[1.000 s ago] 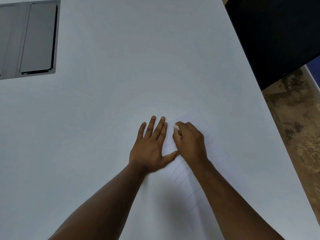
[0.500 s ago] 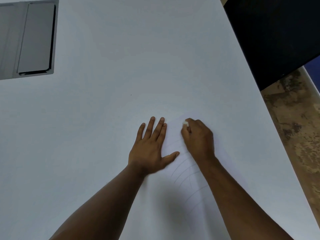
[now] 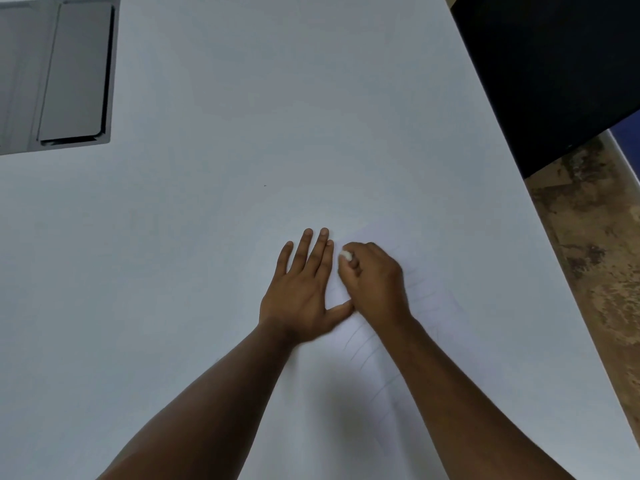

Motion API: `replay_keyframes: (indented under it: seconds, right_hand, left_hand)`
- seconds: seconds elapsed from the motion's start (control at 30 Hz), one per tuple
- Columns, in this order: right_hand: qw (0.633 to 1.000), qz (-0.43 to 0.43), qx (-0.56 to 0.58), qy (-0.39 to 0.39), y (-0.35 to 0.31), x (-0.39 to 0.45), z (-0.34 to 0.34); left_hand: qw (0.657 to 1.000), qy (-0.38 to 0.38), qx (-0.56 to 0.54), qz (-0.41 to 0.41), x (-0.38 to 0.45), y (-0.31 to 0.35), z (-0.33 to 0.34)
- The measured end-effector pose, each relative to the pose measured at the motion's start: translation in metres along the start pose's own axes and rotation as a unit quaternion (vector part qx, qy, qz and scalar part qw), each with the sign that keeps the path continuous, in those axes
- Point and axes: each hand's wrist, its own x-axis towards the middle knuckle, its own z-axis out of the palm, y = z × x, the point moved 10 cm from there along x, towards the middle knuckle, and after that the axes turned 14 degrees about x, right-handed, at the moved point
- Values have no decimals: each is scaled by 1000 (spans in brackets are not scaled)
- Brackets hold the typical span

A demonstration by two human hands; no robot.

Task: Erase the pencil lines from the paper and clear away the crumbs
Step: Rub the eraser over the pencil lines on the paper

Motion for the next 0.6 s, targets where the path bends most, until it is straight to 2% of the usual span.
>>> replay_keyframes:
  seconds: [0.1,0.23,0.3,0.47,0.53,0.6]
  right_hand:
    - [999,-24,-22,-17,-5,0,12]
    - [996,11,-71,59,22,20,-23]
    - [995,22,-71,68,29,25,-32]
    - [998,-33,-34,-31,-3,-2,13]
    - [997,-41,-63,-8,1,2,6]
    - [994,-15,-93,53,16,17,-17]
  left_hand:
    - [1000,-1,2,4,0,0,0]
    - [999,-30,18,-4,1,1,3]
    - [999,-33,17,-6,1,0,4]
    - [1000,-6,13,2,-1,0,4]
    - [1000,-3,10,3,-2,3,3]
    - [1000,-17,8,-2,-1,1,4]
